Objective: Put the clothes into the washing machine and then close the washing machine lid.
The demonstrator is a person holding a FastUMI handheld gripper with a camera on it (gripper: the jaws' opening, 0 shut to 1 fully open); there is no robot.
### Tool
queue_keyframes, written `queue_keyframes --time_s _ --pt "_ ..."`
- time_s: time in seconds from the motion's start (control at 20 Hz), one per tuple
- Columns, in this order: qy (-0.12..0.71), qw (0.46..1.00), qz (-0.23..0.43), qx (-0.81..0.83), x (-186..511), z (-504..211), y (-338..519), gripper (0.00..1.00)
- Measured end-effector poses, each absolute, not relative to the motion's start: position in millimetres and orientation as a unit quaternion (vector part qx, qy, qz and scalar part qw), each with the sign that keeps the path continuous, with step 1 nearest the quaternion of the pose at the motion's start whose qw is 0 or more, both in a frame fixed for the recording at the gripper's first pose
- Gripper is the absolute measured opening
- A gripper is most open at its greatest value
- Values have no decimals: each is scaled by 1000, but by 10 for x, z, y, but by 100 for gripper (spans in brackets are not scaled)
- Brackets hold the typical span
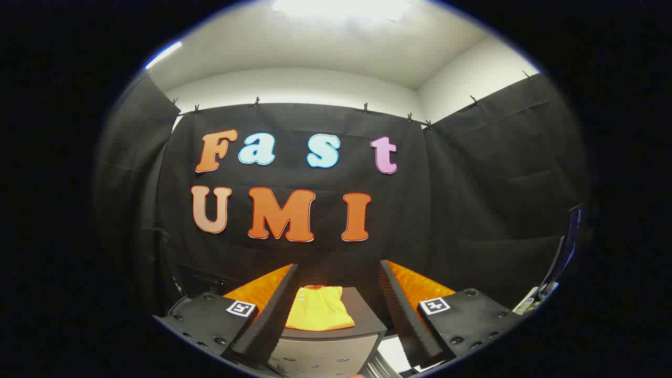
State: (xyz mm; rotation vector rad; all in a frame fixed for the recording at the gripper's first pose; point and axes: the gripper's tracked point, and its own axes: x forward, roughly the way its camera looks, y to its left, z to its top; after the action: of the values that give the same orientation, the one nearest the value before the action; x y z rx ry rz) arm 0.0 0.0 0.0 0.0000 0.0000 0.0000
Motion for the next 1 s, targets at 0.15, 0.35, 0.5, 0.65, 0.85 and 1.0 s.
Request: queue_keyframes --time_s 0.15,0.35,0.5,0.65,0.85,1.0 --pt "-2 1000 -1 -2 -18 29 13 98" --pt "-7 1000 3 -5 -33 74 94 97" --pt "-9 1000 10 -1 -27 75 157 98" --pt "-8 1000 16 4 21 73 212 98" --pt "-9 1000 17 3 31 73 241 98" --pt "-9 1000 19 8 56 75 254 98"
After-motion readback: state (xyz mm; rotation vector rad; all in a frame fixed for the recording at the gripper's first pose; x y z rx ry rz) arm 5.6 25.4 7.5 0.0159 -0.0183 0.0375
